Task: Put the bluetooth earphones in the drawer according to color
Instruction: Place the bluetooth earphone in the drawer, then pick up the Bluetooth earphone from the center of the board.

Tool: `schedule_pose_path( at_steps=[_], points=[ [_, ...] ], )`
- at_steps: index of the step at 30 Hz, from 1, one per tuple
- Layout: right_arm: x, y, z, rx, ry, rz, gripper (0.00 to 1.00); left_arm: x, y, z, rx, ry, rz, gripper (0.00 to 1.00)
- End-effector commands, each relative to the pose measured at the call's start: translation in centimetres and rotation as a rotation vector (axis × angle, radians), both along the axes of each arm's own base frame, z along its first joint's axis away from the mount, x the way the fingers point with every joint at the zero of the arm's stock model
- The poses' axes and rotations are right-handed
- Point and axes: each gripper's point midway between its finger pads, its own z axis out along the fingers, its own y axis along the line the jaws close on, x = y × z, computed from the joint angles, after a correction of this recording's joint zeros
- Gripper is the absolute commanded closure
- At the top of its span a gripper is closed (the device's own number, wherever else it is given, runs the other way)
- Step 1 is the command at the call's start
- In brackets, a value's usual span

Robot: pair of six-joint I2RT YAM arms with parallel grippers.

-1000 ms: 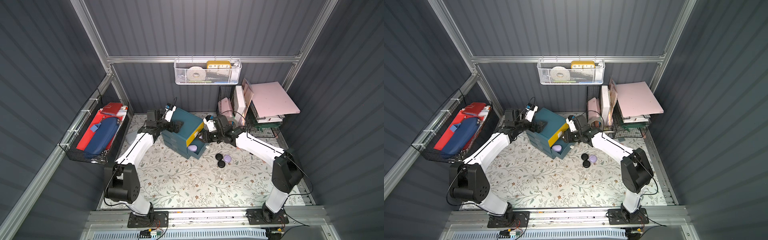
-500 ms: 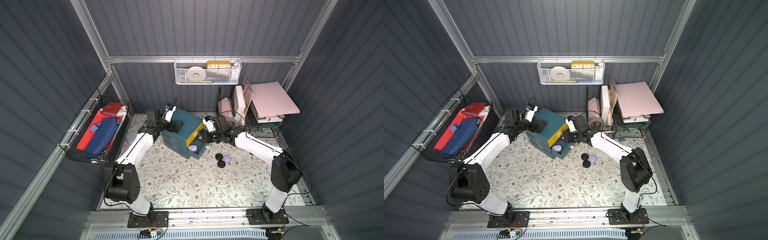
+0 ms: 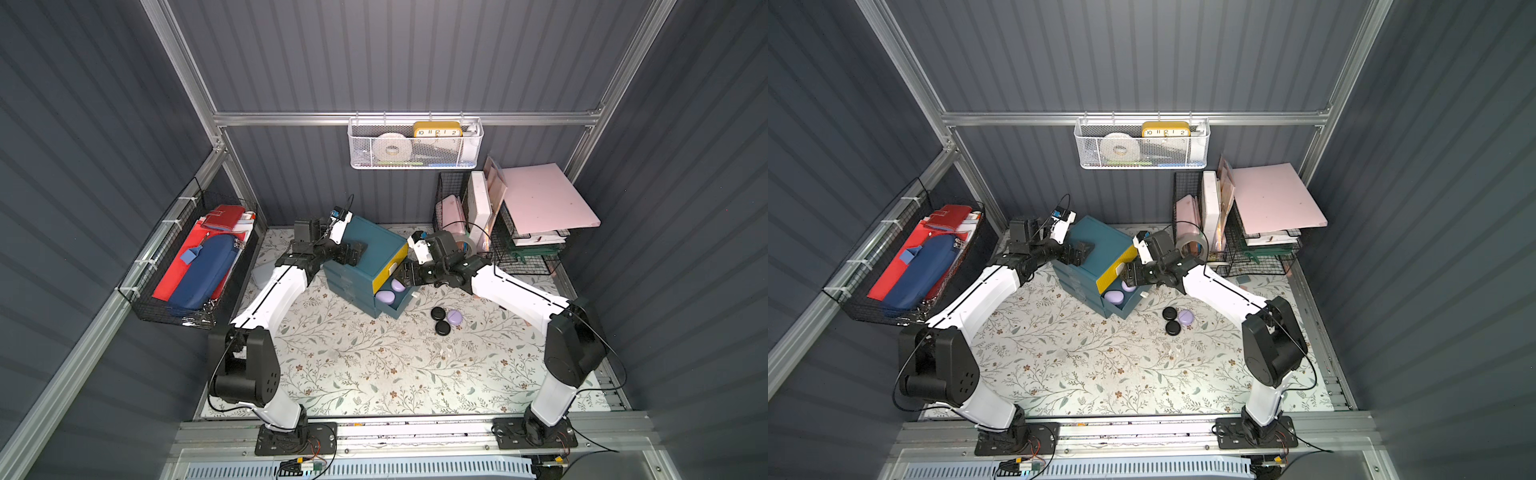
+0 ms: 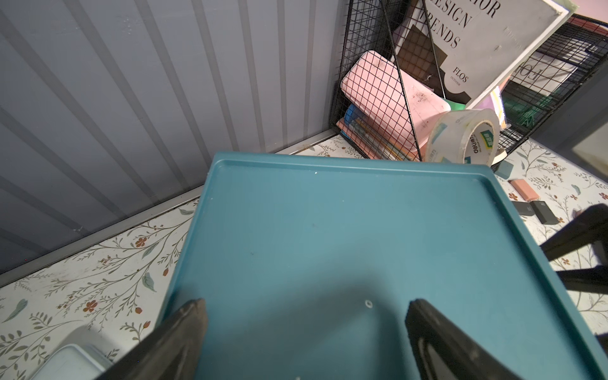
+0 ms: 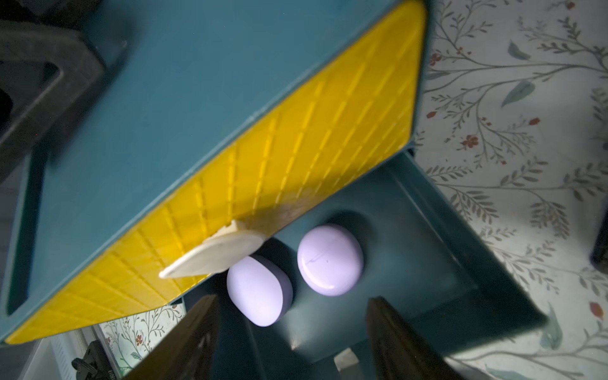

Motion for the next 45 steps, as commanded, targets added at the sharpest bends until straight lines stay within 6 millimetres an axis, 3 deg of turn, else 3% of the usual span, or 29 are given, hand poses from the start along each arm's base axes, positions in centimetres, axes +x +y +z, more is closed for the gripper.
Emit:
schedule_pose_path(
  at_steps=[1,8,13,19,24,31,45],
  points=[
    [0.4,-1.6,2.6,0.004,-0.091,-0.062,0.21,-3.0,0.3,-6.9,0.020,0.289,0.022,0.01],
    [0.4,-5.3,5.1,-0.016,-0.173,-0.145,0.20,-3.0,0.3,-6.4,0.015,0.279,0.019,0.01],
    [-0.3,-9.3,4.9,-0.074,-0.151,-0.231,0.18,-3.0,0.3,-6.3,0.015,0.278,0.021,0.00],
    [-1.6,-13.9,1.2,-0.170,-0.039,-0.347,0.18,-3.0,0.3,-6.3,0.017,0.277,0.024,0.01],
    [-2.9,-15.7,-2.8,-0.248,0.074,-0.382,0.18,-3.0,0.4,-6.2,0.017,0.273,0.026,0.01],
    [-4.5,-16.5,-7.8,-0.353,0.242,-0.373,0.18,-3.0,0.3,-6.4,0.018,0.278,0.025,0.01],
    [-6.0,-16.6,-12.7,-0.425,0.386,-0.333,0.19,-3.0,0.4,-6.6,0.023,0.282,0.026,0.01]
  ],
)
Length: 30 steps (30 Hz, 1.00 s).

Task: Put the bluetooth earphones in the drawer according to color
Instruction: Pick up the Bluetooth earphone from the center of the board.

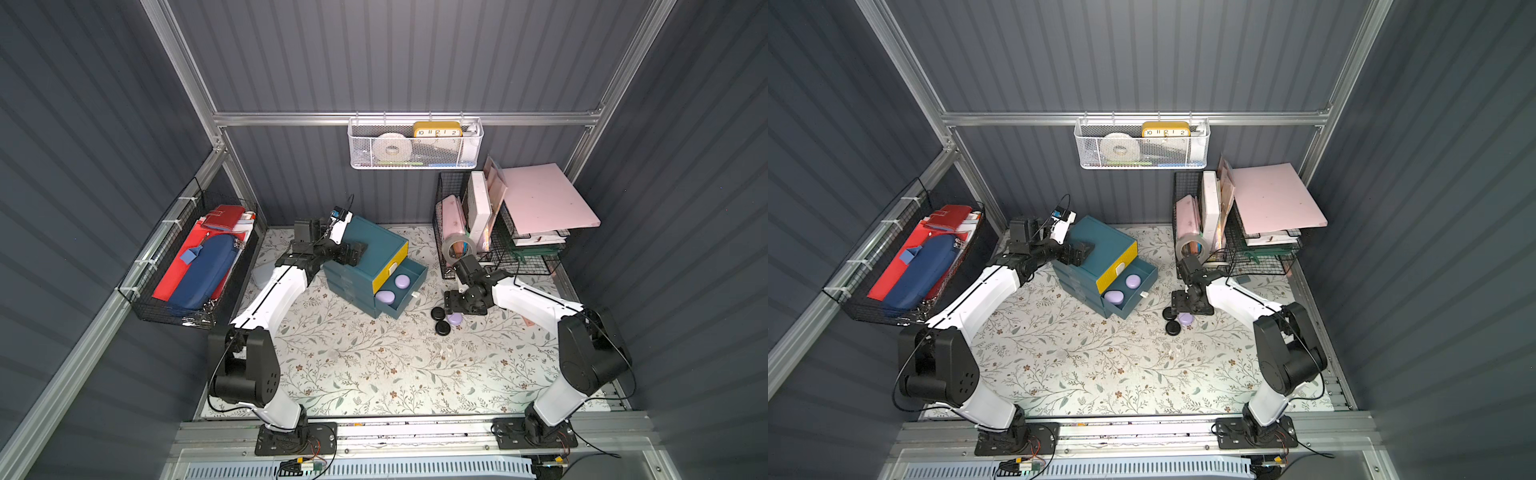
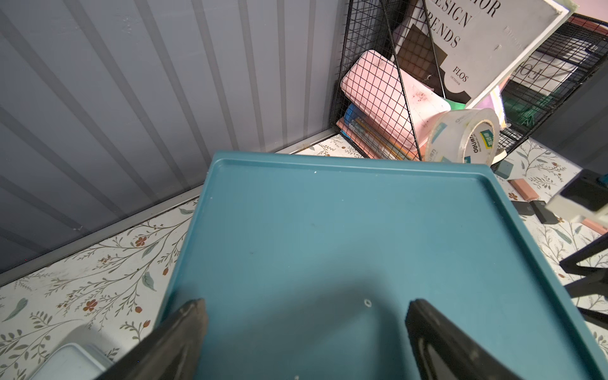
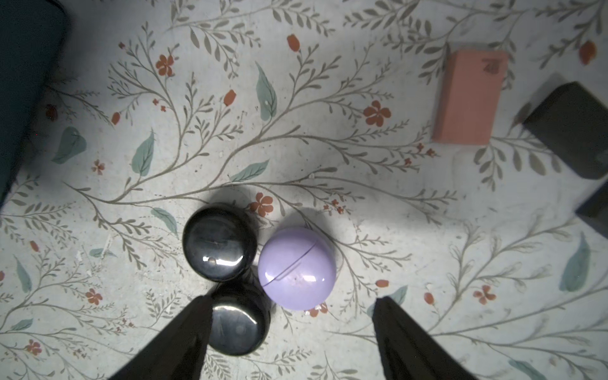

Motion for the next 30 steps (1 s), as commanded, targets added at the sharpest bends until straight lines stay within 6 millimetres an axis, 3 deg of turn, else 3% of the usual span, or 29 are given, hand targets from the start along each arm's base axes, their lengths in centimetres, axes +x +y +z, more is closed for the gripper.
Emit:
schedule_pose_path(
  at_steps=[1,13,30],
  points=[
    [-0.8,-0.2,-1.0,-0.004,0.048,-0.001,0.19,-3.0,0.4,-6.6,0.023,0.281,0.028,0.01],
    [-1.6,-0.5,-2.4,-0.031,0.102,0.001,0.20,-3.0,0.4,-6.8,0.030,0.285,0.032,0.01],
    [-0.8,0.1,-3.3,-0.093,0.136,0.029,0.21,-3.0,0.3,-7.0,0.032,0.288,0.028,0.01]
  ],
)
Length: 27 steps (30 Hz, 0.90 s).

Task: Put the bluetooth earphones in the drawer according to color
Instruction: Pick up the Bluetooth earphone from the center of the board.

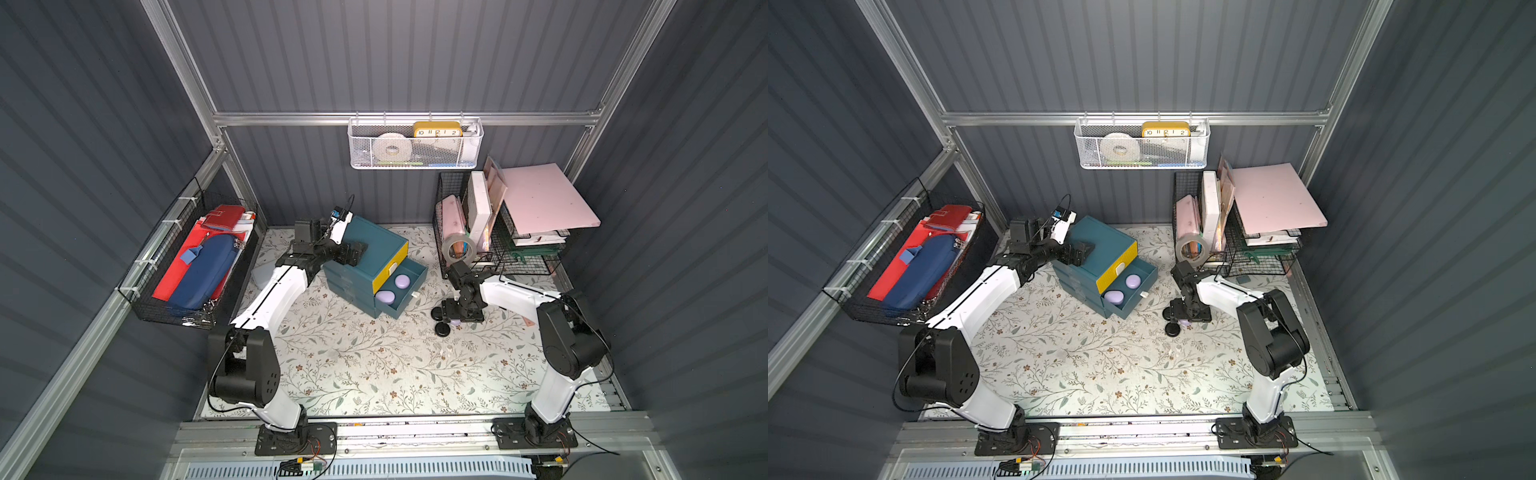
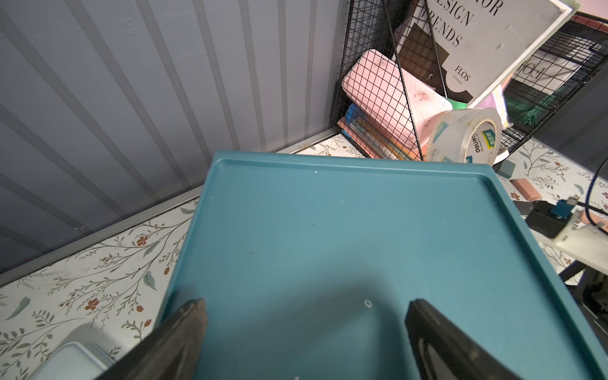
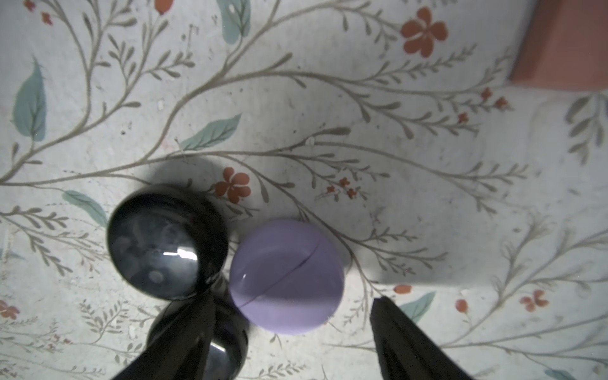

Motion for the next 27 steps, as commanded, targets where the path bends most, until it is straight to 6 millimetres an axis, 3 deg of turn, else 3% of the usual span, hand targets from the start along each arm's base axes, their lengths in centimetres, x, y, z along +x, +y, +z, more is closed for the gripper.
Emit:
schedule_pose_path(
  at_steps=[1,27],
  points=[
    [0.59,0.08,0.31,-0.022,-0.008,0.011,0.22,-2.99,0.42,-6.97,0.030,0.289,0.028,0.01],
    [-0.02,-0.77,-0.05,-0.075,0.024,0.015,0.28,-3.09,0.32,-6.80,0.025,0.287,0.022,0.01]
  ],
)
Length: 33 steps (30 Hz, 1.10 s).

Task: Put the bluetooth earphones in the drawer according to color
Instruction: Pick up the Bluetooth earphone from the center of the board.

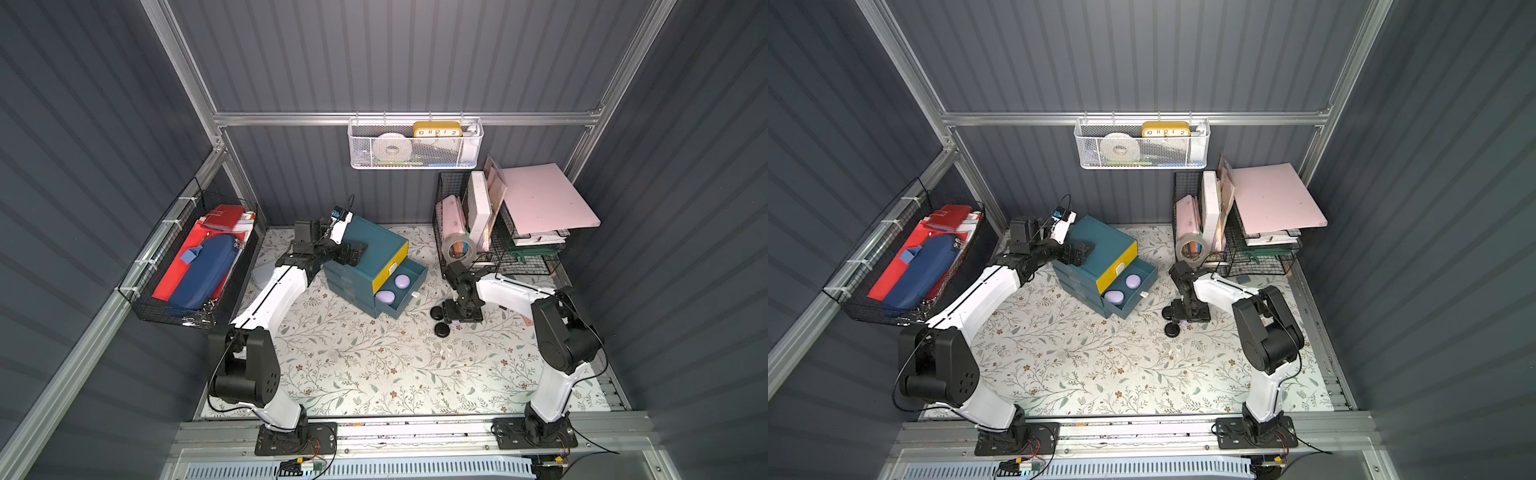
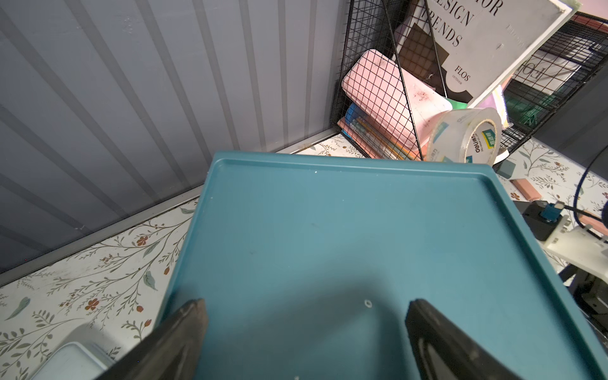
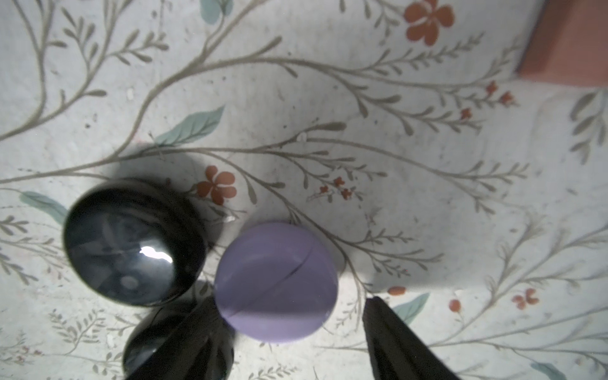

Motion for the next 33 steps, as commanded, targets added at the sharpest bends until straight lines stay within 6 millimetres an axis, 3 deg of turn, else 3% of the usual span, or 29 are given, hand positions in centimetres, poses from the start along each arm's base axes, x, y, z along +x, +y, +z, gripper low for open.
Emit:
schedule_pose_path(
  at_steps=[1,11,16,33],
  points=[
    [0.2,-0.4,0.5,-0.033,-0.013,0.003,0.29,-3.1,0.3,-6.8,0.026,0.284,0.022,0.01],
    [1.4,-0.1,2.3,-0.027,-0.029,-0.024,0.28,-3.2,0.2,-7.5,0.028,0.298,0.017,0.01],
    [2.0,0.4,1.5,-0.033,0.000,-0.024,0.28,-3.2,0.1,-7.4,0.026,0.297,0.011,0.01],
    [1.3,0.5,-0.4,-0.034,0.051,-0.019,0.33,-3.4,-0.2,-7.4,0.030,0.300,0.007,0.01]
  ],
)
